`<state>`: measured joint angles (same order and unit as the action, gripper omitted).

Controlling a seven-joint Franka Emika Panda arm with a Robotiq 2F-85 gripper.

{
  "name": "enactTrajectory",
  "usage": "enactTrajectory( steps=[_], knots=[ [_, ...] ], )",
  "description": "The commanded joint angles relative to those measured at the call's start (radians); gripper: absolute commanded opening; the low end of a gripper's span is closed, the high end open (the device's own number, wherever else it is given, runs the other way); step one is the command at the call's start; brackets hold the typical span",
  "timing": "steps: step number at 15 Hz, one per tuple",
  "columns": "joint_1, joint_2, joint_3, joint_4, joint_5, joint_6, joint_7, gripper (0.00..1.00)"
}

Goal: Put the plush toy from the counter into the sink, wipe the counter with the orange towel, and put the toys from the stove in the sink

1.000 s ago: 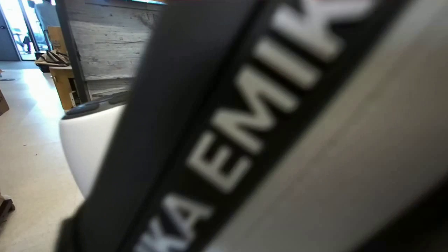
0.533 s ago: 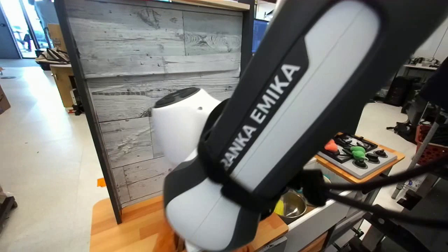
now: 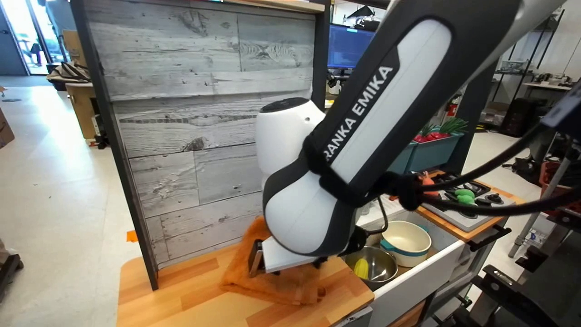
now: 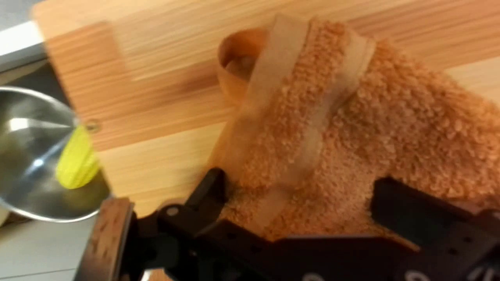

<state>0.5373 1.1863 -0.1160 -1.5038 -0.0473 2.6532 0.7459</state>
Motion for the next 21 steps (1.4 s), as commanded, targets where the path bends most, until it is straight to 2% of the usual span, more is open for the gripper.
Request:
enactTrajectory(
  steps=[1,4,6,8,9,10,14,16,18,21],
  knots=[
    [0.008,0.093,0.133,0.133,0.03,0.074,-0.047,1.0],
    [0.003,0.151,0.251,0.225,0.06,0.067,-0.13,1.0],
    [-0.003,0.159,0.283,0.237,0.087,0.04,-0.173,1.0],
    [0.003,0.135,0.239,0.198,0.098,0.004,-0.161,1.0],
    [-0.006,0.096,0.204,0.14,0.065,0.006,-0.111,1.0],
    [-0.002,0.059,0.164,0.096,0.06,-0.018,-0.085,1.0],
    [0.027,-0.059,-0.028,-0.07,0.058,0.005,0.014,1.0],
    [0.028,-0.057,-0.064,-0.071,0.044,-0.029,0.02,1.0],
    [0.022,-0.035,-0.033,-0.051,0.033,-0.064,-0.022,1.0],
    [0.033,0.019,0.07,0.004,0.012,-0.057,-0.106,1.0]
  ],
)
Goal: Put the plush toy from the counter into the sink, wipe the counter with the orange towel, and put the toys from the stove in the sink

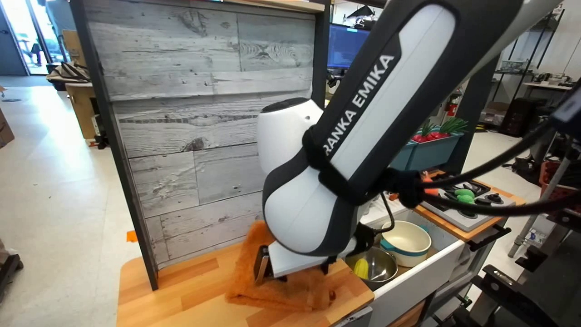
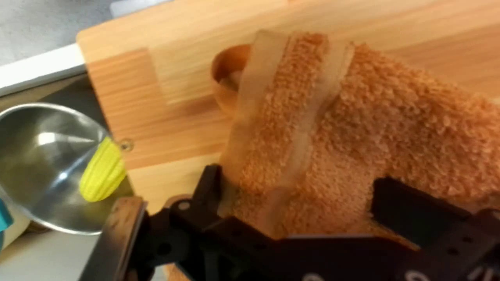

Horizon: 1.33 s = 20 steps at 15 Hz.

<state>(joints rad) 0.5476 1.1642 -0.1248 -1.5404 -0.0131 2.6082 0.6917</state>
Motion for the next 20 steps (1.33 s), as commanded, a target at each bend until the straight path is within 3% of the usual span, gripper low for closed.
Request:
enactTrajectory(
  steps=[1,4,6,8,11,15,17,20],
  knots=[
    [0.04,0.05,0.11,0.053,-0.023,-0.005,-0.066,1.0],
    [0.071,0.074,0.186,0.112,-0.015,-0.026,-0.135,1.0],
    [0.084,0.082,0.182,0.143,-0.006,-0.052,-0.144,1.0],
    [0.091,0.06,0.133,0.127,-0.009,-0.078,-0.113,1.0],
    [0.089,-0.033,0.023,0.013,-0.03,-0.142,-0.043,1.0],
    [0.028,-0.14,-0.027,-0.103,-0.03,-0.153,-0.028,1.0],
    [0.006,-0.127,-0.016,-0.079,-0.044,-0.165,-0.046,1.0],
    [-0.025,-0.068,0.066,-0.013,-0.039,-0.164,-0.109,1.0]
  ],
)
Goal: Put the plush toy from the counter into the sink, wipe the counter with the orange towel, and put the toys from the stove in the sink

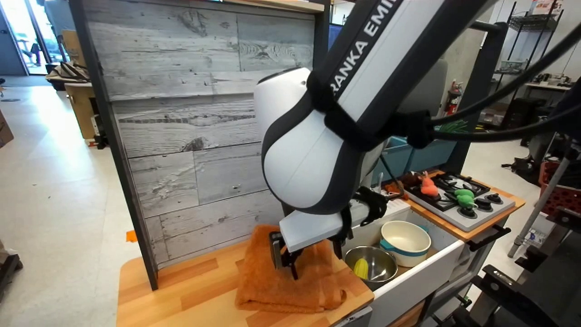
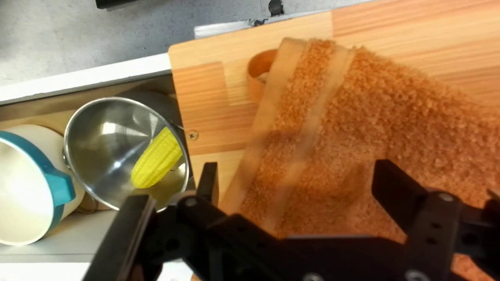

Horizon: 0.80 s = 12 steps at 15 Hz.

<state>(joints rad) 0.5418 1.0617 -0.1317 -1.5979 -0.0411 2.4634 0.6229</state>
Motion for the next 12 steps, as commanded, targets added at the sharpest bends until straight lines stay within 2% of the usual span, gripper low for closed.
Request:
enactTrajectory(
  steps=[1,4,7,9,12],
  knots=[
    [-0.025,0.054,0.106,0.062,-0.003,-0.016,-0.067,1.0],
    [-0.017,0.126,0.21,0.12,0.014,0.003,-0.152,1.0],
    [0.002,0.165,0.282,0.163,0.013,-0.006,-0.238,1.0],
    [0.005,0.177,0.307,0.182,0.02,-0.02,-0.272,1.0],
    [0.007,0.153,0.268,0.152,0.017,-0.029,-0.25,1.0]
  ],
)
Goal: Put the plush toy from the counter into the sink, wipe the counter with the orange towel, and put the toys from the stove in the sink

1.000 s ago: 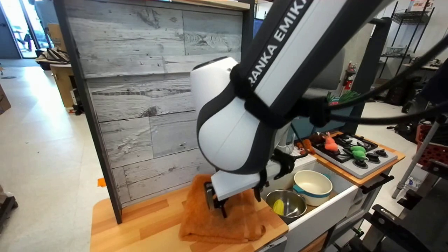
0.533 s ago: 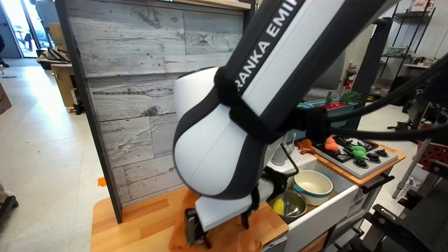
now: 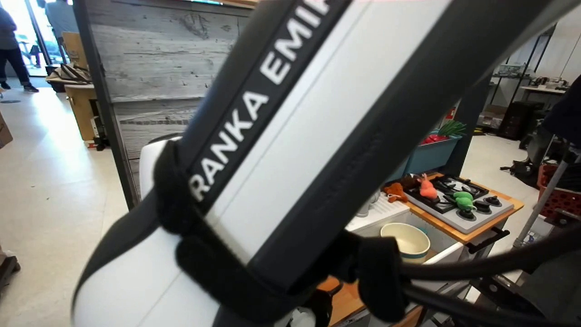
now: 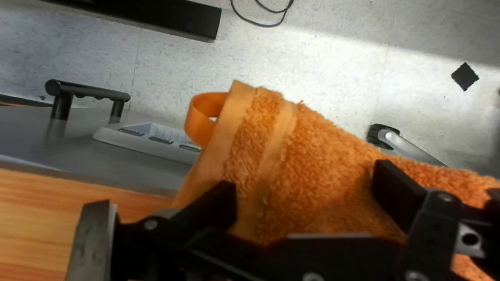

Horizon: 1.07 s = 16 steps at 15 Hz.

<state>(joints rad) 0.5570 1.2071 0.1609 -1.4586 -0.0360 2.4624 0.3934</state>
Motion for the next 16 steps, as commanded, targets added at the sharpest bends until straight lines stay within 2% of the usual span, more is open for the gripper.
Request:
enactTrajectory(
  steps=[1,3,6,9,11,14,16],
  knots=[
    [-0.02,-0.012,-0.044,-0.019,0.014,-0.025,-0.004,1.0],
    [-0.042,-0.051,-0.088,-0.086,0.023,-0.003,0.035,1.0],
    [-0.071,-0.1,-0.107,-0.17,0.055,0.024,0.057,1.0],
    [-0.06,-0.133,-0.138,-0.225,0.04,0.056,0.08,1.0],
    [-0.049,-0.157,-0.167,-0.269,0.036,0.133,0.109,1.0],
    [-0.082,-0.256,-0.124,-0.398,0.071,0.192,0.095,1.0],
    [-0.065,-0.355,-0.143,-0.512,0.068,0.286,0.113,1.0]
  ],
)
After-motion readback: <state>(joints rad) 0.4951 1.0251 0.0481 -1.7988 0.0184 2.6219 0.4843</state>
